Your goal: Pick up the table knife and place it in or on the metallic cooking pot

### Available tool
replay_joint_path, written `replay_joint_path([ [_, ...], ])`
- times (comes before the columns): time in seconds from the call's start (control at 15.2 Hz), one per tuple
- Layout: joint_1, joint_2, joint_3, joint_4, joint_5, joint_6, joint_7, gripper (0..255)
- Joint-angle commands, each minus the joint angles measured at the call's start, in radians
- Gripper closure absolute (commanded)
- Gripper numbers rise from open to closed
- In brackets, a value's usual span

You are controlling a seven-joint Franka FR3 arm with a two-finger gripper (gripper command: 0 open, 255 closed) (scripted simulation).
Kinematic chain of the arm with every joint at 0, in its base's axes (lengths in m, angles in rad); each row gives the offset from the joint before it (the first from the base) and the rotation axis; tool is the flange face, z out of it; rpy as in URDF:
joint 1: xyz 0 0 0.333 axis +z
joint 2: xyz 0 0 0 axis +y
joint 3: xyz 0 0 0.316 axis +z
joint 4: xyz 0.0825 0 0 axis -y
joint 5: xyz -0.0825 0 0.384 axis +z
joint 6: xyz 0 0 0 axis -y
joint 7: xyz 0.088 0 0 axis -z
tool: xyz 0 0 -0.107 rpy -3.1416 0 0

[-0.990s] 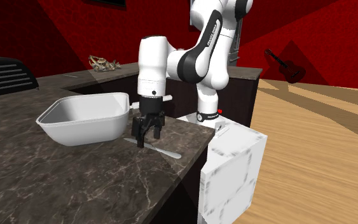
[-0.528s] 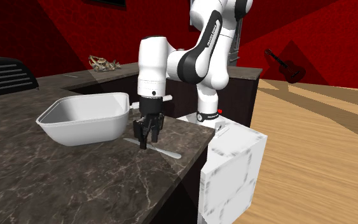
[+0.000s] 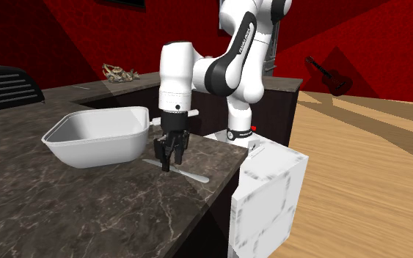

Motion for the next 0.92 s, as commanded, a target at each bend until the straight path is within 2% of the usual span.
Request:
replay_joint_path([
  [0.0, 0.0, 0.004, 0.001, 0.001, 0.0, 0.005, 0.0, 255],
  [0.4, 0.017, -0.071, -0.032, 0.034, 0.024, -0.099, -0.017, 255],
  [0.46, 0.013, -0.056, -0.025, 0.03, 0.018, -0.08, -0.012, 255],
  [0.53, 0.013, -0.056, -0.025, 0.03, 0.018, -0.08, -0.012, 0],
  [0.66, 0.002, -0.066, 0.023, 0.093, -0.024, -0.207, 0.11, 0],
  [0.86, -0.006, -0.04, 0.037, 0.085, -0.034, -0.175, 0.121, 0],
])
